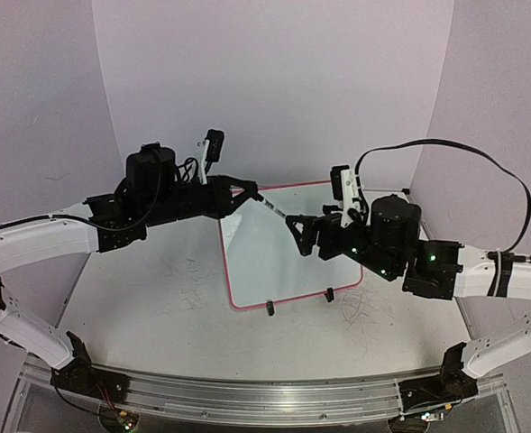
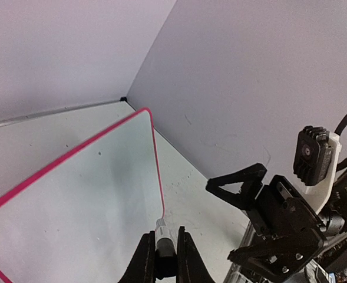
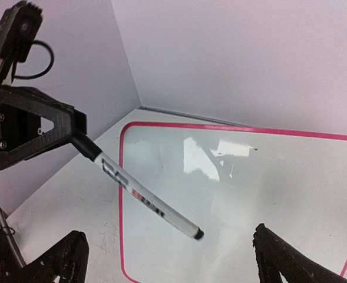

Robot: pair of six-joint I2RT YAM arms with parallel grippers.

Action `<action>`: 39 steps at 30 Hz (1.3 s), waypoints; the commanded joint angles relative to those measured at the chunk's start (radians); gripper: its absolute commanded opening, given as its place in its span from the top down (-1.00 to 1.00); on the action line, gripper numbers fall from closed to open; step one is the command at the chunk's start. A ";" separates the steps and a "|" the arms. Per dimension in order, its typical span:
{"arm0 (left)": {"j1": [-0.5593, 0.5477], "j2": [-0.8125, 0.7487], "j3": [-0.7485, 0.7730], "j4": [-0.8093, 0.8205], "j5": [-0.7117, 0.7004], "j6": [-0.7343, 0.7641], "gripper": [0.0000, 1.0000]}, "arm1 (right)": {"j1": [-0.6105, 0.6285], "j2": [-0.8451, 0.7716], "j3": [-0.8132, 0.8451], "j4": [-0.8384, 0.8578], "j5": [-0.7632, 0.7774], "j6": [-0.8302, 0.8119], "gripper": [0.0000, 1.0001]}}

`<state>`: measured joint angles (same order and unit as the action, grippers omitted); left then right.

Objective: Write a sentence on the whiteboard
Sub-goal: Pass from the right arm to the left, then pass from the left arm to the right

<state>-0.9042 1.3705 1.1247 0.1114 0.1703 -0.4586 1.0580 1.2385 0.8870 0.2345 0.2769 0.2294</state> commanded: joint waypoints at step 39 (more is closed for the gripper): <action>0.002 -0.080 -0.093 0.691 0.189 -0.330 1.00 | -0.268 0.125 0.271 0.488 -0.917 0.518 -0.33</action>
<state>-0.9031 1.2780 1.0372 0.7108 0.3222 -0.7528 0.7918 1.3305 1.0894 0.5832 -0.5713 0.6893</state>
